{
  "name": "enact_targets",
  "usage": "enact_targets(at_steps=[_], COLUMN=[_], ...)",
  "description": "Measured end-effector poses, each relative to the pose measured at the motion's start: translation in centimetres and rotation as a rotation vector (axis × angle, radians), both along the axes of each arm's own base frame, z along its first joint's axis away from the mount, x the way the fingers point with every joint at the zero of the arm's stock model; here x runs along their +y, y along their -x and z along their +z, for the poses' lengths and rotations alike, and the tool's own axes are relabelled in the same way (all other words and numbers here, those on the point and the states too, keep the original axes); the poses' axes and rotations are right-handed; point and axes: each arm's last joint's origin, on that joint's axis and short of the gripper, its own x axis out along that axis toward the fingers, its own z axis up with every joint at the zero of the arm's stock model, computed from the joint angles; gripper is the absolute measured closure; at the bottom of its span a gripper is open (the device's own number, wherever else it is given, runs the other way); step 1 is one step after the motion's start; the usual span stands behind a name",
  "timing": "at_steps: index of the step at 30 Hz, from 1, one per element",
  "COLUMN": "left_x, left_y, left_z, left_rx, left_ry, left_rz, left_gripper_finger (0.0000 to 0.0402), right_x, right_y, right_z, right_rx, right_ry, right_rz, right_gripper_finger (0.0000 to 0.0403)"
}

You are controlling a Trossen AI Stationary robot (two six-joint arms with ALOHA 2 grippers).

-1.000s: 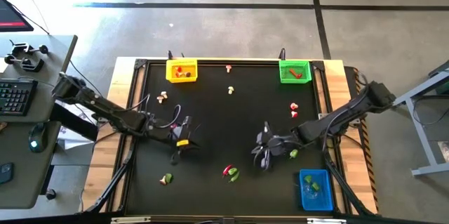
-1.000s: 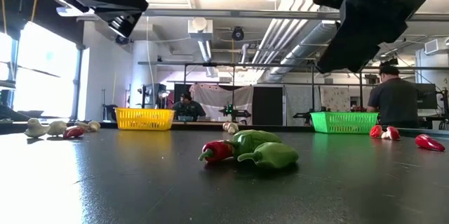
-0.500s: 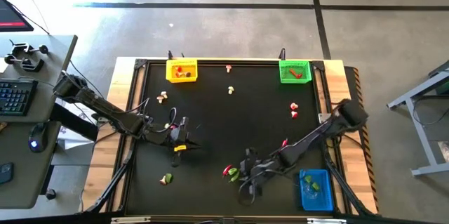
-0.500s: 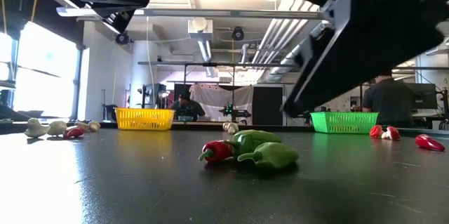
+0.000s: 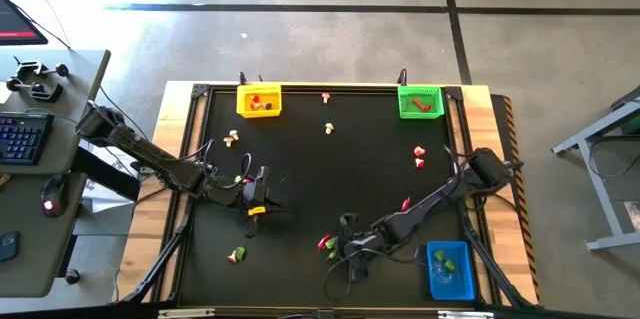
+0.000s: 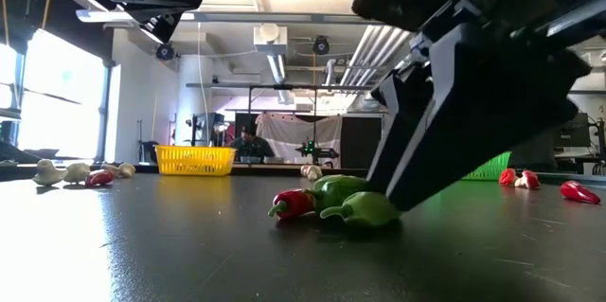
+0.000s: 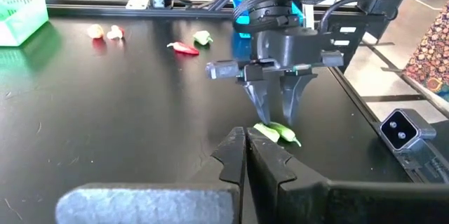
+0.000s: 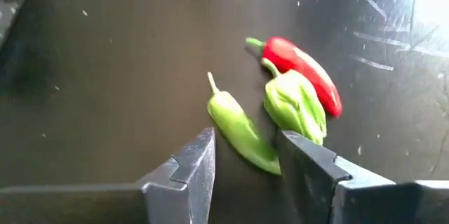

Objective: Sort produce into baskets
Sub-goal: Put the green chili pepper into the green bin

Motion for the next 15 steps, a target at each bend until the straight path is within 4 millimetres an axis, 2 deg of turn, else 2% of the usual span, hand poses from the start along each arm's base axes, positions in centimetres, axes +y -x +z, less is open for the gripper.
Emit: enact_targets(at_steps=[9, 12, 15], left_x=[0.00, 0.01, 0.04], left_y=[0.00, 0.00, 0.00], left_z=[0.00, 0.00, 0.00], left_rx=[0.000, 0.000, -0.002], left_ry=[0.000, 0.000, -0.003], left_rz=[0.001, 0.002, 0.012], left_gripper_finger=[0.0401, 0.0401, 0.0401], right_x=[-0.68, -0.68, -0.71], right_y=[-0.01, 0.00, 0.02], right_z=[-0.28, -0.29, -0.31], right_rx=[0.069, 0.071, 0.074], right_ry=[-0.034, -0.036, -0.035], right_rz=[0.022, 0.017, 0.014], right_gripper_finger=[0.0282, 0.0316, 0.0368])
